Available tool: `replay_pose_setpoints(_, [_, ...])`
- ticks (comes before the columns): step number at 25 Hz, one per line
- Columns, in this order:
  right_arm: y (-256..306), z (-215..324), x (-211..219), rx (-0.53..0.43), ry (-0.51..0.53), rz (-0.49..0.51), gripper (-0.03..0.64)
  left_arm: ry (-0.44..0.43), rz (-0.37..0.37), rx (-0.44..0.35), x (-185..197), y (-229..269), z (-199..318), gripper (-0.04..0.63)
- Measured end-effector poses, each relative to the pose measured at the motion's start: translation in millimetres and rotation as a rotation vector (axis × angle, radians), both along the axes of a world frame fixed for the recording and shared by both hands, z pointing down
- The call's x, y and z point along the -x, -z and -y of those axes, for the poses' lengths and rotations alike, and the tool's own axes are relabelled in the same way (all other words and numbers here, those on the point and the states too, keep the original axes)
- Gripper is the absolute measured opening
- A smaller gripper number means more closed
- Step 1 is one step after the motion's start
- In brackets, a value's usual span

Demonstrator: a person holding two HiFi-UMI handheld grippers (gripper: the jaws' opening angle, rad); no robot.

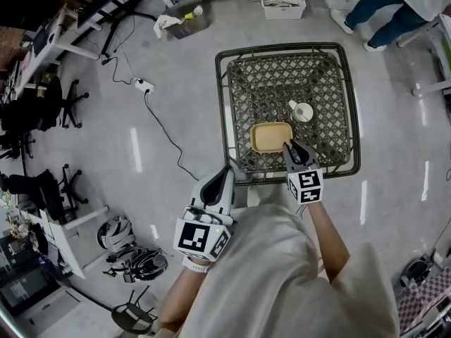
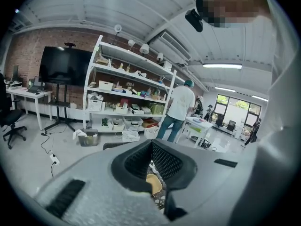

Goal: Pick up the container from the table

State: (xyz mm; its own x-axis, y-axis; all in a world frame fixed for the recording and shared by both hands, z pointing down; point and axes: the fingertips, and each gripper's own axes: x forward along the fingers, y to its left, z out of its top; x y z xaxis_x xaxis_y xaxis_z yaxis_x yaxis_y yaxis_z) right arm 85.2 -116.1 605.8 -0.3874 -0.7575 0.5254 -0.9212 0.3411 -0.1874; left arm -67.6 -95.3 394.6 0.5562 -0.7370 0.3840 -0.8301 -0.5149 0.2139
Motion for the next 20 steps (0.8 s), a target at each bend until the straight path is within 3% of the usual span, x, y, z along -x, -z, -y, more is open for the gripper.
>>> replay_pose_setpoints(20, [-151,14,-33,0.281,-0.140,-0.127,0.097,-0.046,0.028,0.109,-16,-47,1,0.023])
